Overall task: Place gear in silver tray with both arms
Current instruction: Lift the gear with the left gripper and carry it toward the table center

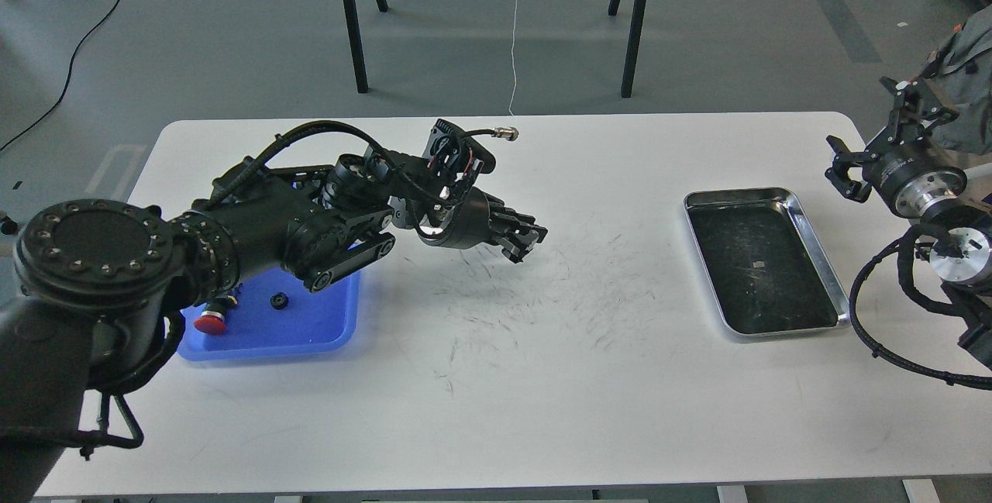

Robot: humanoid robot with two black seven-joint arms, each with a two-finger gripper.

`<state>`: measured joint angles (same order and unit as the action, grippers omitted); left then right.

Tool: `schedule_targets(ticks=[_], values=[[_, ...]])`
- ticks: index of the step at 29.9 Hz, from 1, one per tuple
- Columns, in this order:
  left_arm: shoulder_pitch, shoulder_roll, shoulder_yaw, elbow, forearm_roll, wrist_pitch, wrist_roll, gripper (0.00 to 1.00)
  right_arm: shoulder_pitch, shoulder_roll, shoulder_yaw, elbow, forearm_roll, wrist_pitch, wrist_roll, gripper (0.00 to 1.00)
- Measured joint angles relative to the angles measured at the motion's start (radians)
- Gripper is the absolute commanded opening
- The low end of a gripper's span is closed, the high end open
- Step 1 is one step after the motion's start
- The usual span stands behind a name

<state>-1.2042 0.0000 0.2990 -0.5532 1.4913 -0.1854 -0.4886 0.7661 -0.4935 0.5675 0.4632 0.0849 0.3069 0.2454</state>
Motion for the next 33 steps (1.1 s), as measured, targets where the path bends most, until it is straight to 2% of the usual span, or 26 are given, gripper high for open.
schedule_targets(ticks=[22,25,27,33], values=[[0.104,0.000,0.000,-0.028,0.005,0.007,0.000,0.18,-0.001,0.004,0.000,0.000,-0.002,-0.006,0.000,0.98],[0.104,0.000,0.000,-0.029,0.004,0.007,0.000,0.26,-0.001,0.005,0.000,0.000,-0.002,-0.006,0.000,0.98],[0.104,0.000,0.000,-0.030,0.002,0.007,0.000,0.38,-0.001,0.007,0.000,0.000,-0.002,-0.006,0.000,0.98],[0.104,0.000,-0.002,-0.030,-0.044,0.004,0.000,0.44,0.000,0.007,0.000,0.000,-0.002,-0.007,0.000,0.98]])
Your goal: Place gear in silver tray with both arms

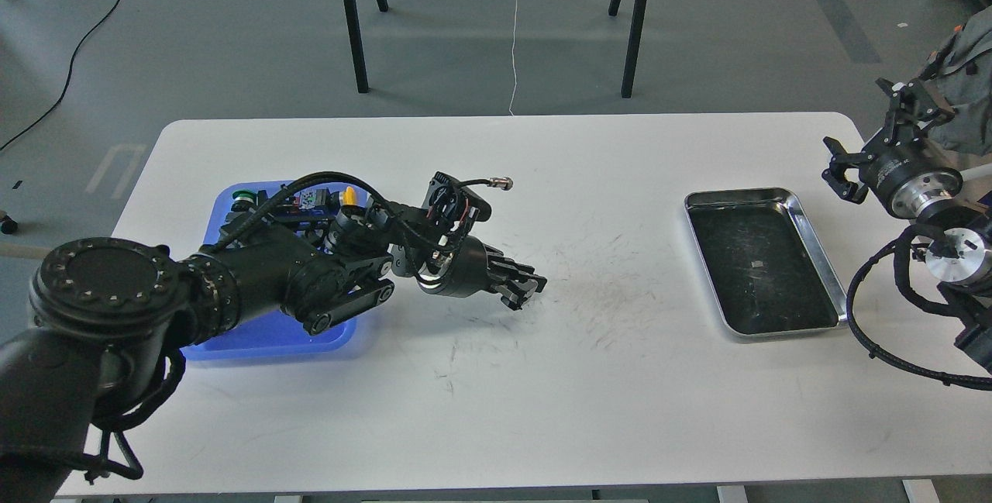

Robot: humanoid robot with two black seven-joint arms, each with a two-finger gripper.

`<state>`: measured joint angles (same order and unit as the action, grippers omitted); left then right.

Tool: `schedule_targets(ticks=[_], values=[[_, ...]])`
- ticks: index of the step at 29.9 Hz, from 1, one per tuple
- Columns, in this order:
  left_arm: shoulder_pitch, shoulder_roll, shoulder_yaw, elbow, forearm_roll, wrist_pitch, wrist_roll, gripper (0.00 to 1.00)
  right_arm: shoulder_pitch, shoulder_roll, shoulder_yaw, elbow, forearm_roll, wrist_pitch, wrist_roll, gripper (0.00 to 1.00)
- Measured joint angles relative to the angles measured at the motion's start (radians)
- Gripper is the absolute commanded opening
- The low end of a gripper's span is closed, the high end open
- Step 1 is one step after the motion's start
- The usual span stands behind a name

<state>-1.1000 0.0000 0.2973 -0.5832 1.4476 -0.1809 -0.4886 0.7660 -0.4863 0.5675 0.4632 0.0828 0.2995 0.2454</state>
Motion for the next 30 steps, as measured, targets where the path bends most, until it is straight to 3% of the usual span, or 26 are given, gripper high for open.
schedule_targets(ticks=[7,10,13,16,19,30], values=[[0.000,0.000,-0.001,-0.009,-0.026,0.001,0.000,0.45,0.003,0.000,0.000,0.001,0.000,0.000,0.000,0.98],[0.000,0.000,-0.002,-0.025,-0.032,0.003,0.000,0.52,0.003,0.000,0.000,0.000,0.000,-0.001,0.000,0.98],[-0.014,0.000,-0.007,-0.030,-0.083,0.003,0.000,0.63,0.003,0.000,0.000,0.000,0.000,-0.001,0.000,0.98],[-0.057,0.000,-0.016,-0.030,-0.171,0.004,0.000,0.88,0.003,0.000,0.000,0.000,0.000,0.000,0.000,0.98],[-0.099,0.000,-0.072,-0.023,-0.310,0.009,0.000,0.97,0.003,-0.005,-0.001,0.003,-0.005,0.004,0.000,0.98],[-0.179,0.000,-0.290,0.075,-0.584,0.048,0.000,0.99,0.044,-0.010,-0.137,0.063,-0.178,0.018,0.037,0.98]])
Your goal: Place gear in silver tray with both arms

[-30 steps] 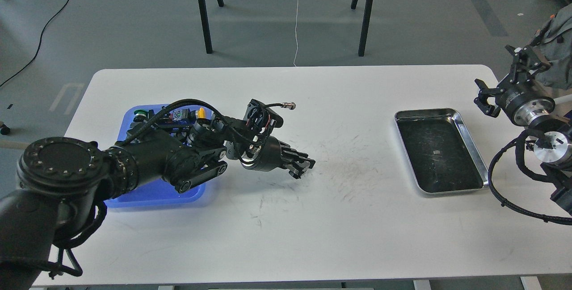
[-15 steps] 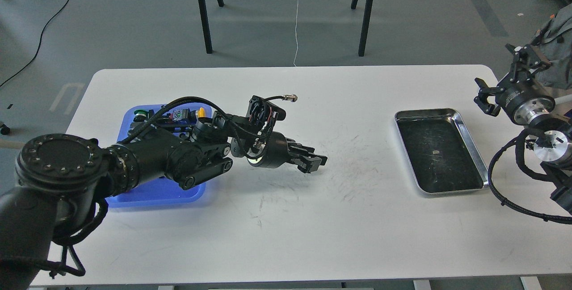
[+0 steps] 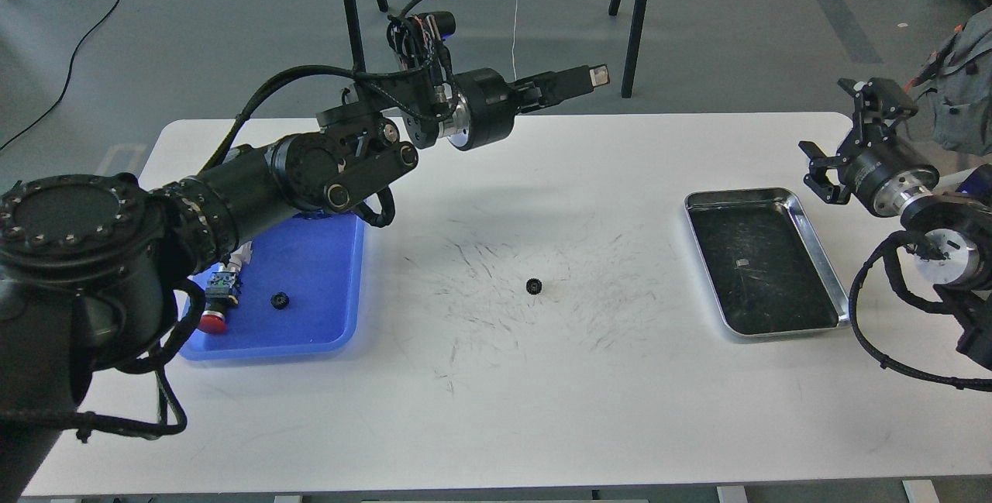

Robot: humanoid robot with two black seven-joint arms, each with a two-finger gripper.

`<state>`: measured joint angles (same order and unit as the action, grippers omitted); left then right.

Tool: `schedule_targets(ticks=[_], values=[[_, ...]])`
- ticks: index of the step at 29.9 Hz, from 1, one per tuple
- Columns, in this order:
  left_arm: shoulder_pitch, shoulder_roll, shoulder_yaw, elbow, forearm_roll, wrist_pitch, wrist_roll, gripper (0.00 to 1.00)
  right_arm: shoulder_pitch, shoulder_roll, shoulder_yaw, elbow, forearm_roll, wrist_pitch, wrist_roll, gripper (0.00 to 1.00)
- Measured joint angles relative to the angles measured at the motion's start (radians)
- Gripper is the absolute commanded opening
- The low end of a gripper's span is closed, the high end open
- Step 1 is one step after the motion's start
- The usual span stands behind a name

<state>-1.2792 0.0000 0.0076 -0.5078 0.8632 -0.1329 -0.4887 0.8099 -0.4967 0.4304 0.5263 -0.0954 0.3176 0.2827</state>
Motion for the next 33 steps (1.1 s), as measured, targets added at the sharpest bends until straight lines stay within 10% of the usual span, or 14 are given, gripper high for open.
schedule_targets(ticks=[16,23,33], values=[[0.001,0.000,-0.161,0.053,-0.286,0.086,0.000,0.99,0.029,-0.043,-0.012,0.126,-0.184,-0.066,-0.004,0.98],[0.013,0.000,-0.178,0.063,-0.288,0.089,0.000,0.99,0.107,-0.079,-0.070,0.163,-0.234,0.058,0.002,0.98],[0.014,0.000,-0.180,0.063,-0.289,0.092,0.000,0.99,0.372,-0.083,-0.389,0.398,-0.870,0.116,0.014,0.98]])
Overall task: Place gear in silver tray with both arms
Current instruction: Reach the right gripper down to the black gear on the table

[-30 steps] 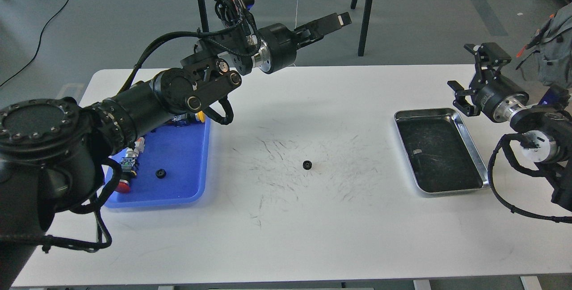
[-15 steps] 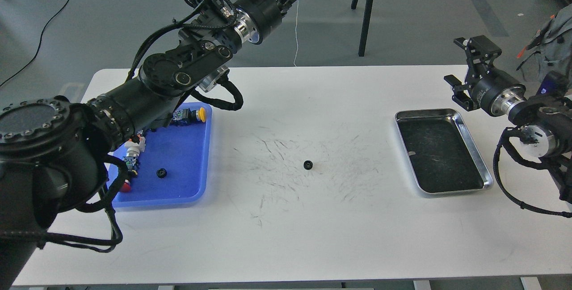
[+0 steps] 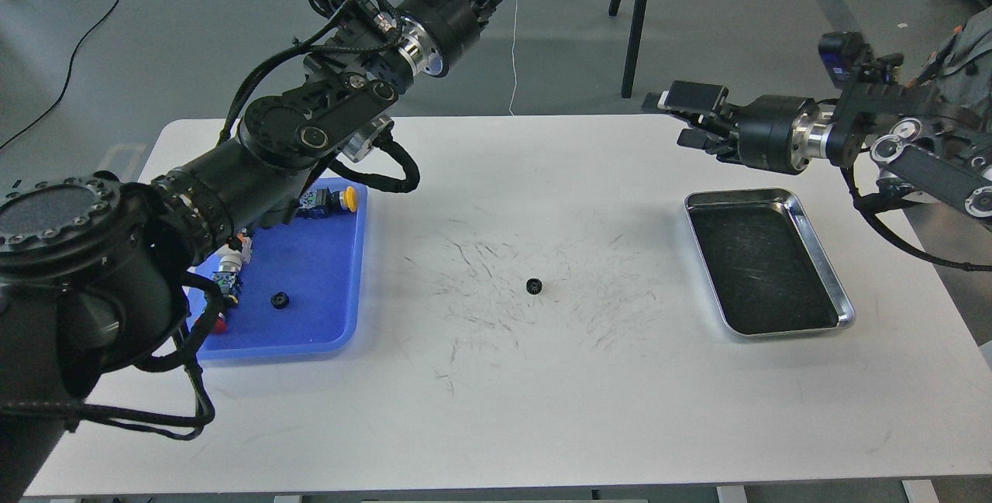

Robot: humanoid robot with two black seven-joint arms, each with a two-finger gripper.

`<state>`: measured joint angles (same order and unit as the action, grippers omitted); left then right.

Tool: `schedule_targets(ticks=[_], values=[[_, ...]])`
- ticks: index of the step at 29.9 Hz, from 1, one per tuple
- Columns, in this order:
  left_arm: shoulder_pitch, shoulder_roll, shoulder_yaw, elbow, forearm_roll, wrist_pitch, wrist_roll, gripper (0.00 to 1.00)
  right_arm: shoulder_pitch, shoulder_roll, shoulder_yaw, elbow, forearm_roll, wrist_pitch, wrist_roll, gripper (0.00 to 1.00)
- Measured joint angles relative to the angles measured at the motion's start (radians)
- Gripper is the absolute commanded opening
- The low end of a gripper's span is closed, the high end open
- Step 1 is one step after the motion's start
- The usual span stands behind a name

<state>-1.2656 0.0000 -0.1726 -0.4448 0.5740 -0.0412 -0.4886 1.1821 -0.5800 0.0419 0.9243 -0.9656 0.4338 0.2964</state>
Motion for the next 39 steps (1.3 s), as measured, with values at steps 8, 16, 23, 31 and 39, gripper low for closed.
schedule_targets(ticks=[8,16,23,31,39], values=[[0.000,0.000,-0.001,0.000,0.001,0.013,0.000,0.99,0.045,0.018,-0.124,0.112,-0.458,-0.002,0.000,0.98],[0.000,0.000,0.000,0.000,0.001,0.016,0.000,0.99,0.040,0.076,-0.161,0.183,-0.783,-0.057,0.000,0.98],[0.009,0.000,0.001,0.000,0.003,0.027,0.000,0.99,0.043,0.111,-0.217,0.257,-0.856,-0.126,0.000,0.98],[0.009,0.000,0.004,0.004,0.004,0.027,0.000,0.99,0.045,0.179,-0.217,0.235,-0.842,-0.153,-0.005,0.98],[0.006,0.000,0.003,0.005,0.004,0.027,0.000,0.99,0.012,0.286,-0.212,0.121,-0.837,-0.155,-0.012,0.96]])
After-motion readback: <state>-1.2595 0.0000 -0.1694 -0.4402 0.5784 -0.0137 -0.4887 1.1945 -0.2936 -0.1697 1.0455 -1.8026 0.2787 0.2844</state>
